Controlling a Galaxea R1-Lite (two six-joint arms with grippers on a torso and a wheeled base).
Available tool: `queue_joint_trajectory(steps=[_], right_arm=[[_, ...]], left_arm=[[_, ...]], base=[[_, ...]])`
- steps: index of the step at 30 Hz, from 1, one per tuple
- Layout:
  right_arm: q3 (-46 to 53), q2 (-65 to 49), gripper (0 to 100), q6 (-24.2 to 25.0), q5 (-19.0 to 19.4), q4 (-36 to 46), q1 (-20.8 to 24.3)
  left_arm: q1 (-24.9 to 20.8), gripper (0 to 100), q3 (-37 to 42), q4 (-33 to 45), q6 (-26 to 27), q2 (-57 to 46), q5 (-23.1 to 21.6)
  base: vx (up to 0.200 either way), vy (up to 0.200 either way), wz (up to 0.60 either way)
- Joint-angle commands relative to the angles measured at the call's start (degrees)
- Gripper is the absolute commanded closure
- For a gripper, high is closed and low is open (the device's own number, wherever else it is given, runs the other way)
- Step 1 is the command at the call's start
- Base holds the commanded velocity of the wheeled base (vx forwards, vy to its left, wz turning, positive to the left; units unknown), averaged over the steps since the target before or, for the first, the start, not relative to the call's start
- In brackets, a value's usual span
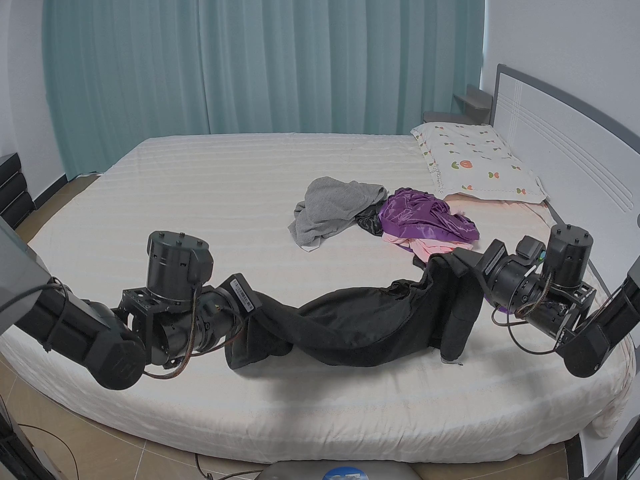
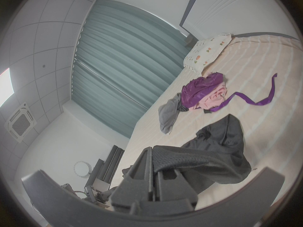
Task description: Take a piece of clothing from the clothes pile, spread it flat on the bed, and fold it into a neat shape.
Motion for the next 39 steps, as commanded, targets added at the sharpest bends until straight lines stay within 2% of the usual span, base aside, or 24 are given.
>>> queue_joint_trajectory(steps=[1, 8, 14, 28, 32, 39], right_arm=[[1.3, 2.0, 100, 0.0, -0.2, -0.1, 1.3], [2.7, 1.8, 100, 0.1, -0.2, -0.1, 1.3], [2.9, 2.3, 100, 0.2, -0.2, 0.2, 1.9], [3.6, 1.9, 100, 0.2, -0.5, -0.1, 2.7], [3.6, 1.8, 100, -0.1, -2.4, -0.1, 2.9], [3.3, 1.6, 100, -1.2, -5.1, -0.1, 3.6]], left_arm=[[0.0, 100, 2.9, -0.1, 0.0, 1.1, -0.2], [-0.1, 100, 4.8, -0.1, -0.3, 0.6, -0.2], [0.3, 100, 4.8, -0.1, -3.9, 0.5, -0.5], [0.8, 100, 3.9, -0.2, -4.3, 1.1, 0.1], [1.8, 100, 3.9, -0.1, -4.4, 1.0, 0.0], [2.2, 100, 3.6, -0.2, -5.6, 0.0, -0.3]], base=[[0.0, 0.0, 0.0], [0.0, 0.0, 0.0], [-0.2, 0.0, 0.0], [0.0, 0.0, 0.0], [0.0, 0.0, 0.0], [0.0, 0.2, 0.0]])
